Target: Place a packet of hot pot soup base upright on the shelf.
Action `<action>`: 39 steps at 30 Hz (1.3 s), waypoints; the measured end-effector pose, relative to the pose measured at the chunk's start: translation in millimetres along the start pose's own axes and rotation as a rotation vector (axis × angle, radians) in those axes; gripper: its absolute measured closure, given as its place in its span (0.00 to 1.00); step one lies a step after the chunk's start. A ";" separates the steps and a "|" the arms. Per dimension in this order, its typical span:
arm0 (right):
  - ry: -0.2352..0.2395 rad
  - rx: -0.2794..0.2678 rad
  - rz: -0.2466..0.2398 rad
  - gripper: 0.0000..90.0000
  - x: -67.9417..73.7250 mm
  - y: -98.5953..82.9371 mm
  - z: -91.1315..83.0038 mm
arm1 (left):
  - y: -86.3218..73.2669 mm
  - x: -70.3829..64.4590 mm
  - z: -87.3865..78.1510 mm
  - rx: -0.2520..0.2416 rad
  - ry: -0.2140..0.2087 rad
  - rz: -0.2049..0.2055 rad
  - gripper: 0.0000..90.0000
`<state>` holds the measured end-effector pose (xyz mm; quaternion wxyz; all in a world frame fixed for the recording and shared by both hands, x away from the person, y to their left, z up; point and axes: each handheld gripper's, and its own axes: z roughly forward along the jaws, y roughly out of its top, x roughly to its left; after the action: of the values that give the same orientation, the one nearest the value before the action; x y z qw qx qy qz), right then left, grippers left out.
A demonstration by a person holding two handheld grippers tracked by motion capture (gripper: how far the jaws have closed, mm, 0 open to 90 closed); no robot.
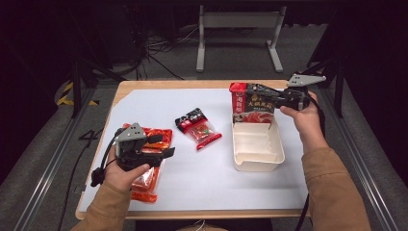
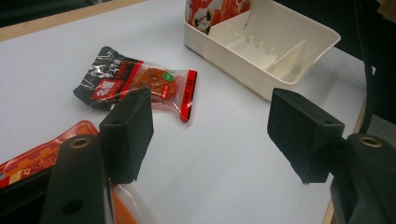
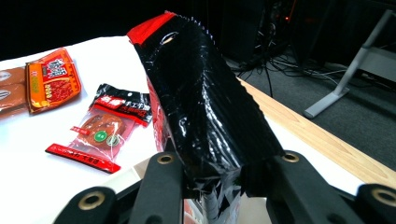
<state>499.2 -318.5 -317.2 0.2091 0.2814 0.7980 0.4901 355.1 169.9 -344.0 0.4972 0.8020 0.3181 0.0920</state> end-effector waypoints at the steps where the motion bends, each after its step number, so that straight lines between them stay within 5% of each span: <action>1: -0.003 -0.002 0.005 0.81 0.1 -1.1 -0.4 | 0.4 1.1 -0.8 -0.002 0.003 -0.001 0.36; 15: -0.041 -0.013 0.025 0.80 2.9 -10.1 -5.0 | 7.3 6.6 0.7 0.004 -0.007 0.004 0.35; 18: -0.042 -0.015 0.032 0.65 5.0 -9.3 -6.1 | 8.5 8.3 2.1 0.007 -0.021 0.002 0.33; 29: -0.110 -0.011 0.108 0.41 7.5 -8.7 -27.4 | 11.7 12.8 0.1 -0.001 -0.008 0.008 0.32; 39: -0.168 -0.013 0.172 0.36 10.4 -14.3 -58.4 | 12.6 21.5 -5.5 -0.015 0.005 0.000 0.32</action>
<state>452.3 -355.7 -305.5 0.2342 0.3877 0.7473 0.4861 374.5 183.1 -334.1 0.5025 0.7980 0.3185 0.0964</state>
